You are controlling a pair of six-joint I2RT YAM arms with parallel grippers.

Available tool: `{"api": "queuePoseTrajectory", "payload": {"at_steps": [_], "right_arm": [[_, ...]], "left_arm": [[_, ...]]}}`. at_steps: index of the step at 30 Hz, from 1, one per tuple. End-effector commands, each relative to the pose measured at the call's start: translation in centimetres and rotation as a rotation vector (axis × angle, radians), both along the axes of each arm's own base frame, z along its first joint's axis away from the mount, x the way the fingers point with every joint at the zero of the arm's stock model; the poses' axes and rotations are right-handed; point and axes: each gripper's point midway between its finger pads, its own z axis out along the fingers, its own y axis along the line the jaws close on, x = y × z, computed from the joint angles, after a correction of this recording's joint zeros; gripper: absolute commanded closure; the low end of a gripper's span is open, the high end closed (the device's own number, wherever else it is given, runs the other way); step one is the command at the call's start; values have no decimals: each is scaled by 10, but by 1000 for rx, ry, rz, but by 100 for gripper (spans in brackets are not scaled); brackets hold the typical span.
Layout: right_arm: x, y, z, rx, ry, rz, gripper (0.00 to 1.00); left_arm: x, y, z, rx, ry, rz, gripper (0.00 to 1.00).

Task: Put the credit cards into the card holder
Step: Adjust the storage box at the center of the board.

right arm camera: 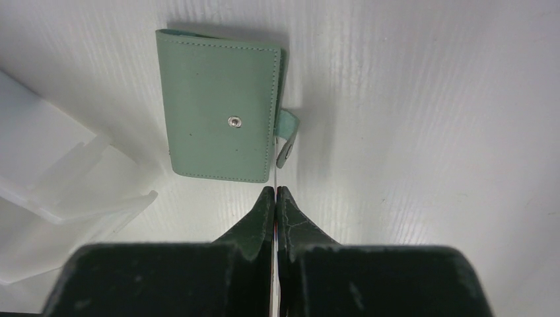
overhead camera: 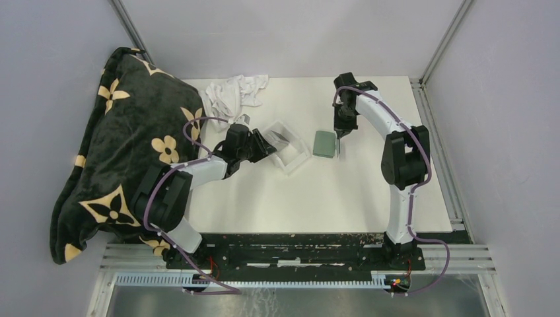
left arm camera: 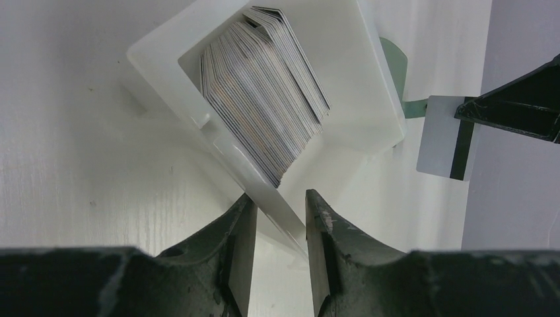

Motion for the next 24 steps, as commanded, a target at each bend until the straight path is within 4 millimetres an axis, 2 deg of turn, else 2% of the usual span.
{"api": "queuePoseTrajectory", "payload": {"at_steps": [1, 5, 13, 24], "right_arm": [[8, -10, 3, -23, -12, -10, 99], [8, -13, 0, -20, -6, -19, 99], [16, -10, -10, 52, 0, -45, 99], [25, -10, -20, 106, 11, -63, 99]], "left_arm": [[10, -8, 10, 7, -49, -48, 62], [15, -9, 7, 11, -43, -40, 67], [29, -6, 3, 55, -41, -15, 71], [52, 10, 2, 96, -38, 81, 81]]}}
